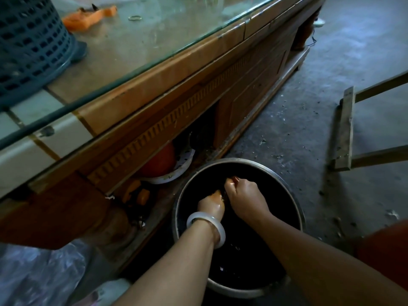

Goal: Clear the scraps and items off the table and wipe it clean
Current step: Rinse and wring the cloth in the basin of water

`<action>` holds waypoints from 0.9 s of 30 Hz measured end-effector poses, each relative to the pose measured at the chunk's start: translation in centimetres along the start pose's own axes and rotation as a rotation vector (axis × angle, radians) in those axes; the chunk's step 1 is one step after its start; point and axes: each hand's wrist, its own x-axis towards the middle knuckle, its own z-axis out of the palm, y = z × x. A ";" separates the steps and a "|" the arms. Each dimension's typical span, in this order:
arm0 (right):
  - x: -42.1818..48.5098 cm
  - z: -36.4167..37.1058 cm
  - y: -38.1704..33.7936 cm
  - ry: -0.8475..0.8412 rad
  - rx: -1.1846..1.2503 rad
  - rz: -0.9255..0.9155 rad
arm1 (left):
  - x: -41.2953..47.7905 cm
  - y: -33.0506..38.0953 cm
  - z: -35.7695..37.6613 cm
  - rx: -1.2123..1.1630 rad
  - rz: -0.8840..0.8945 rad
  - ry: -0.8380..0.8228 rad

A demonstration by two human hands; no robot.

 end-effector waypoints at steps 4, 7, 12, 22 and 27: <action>0.6 -0.6 3.2 -0.021 -0.349 0.044 | 0.3 0.0 -0.5 0.016 -0.021 -0.069; 0.6 -1.0 5.4 -0.133 -0.406 0.141 | 1.8 -1.0 -1.0 -0.097 -0.117 -0.019; -1.4 0.4 6.3 -0.525 -0.650 0.109 | 3.3 -3.7 -0.1 -0.380 -0.207 0.160; -1.3 -0.4 -0.4 -0.285 0.603 0.263 | 2.2 -3.8 -0.3 -0.685 -0.405 -0.196; -2.3 -0.1 -2.4 -0.366 0.496 0.174 | 1.5 -3.2 -0.8 -0.859 -0.275 -0.314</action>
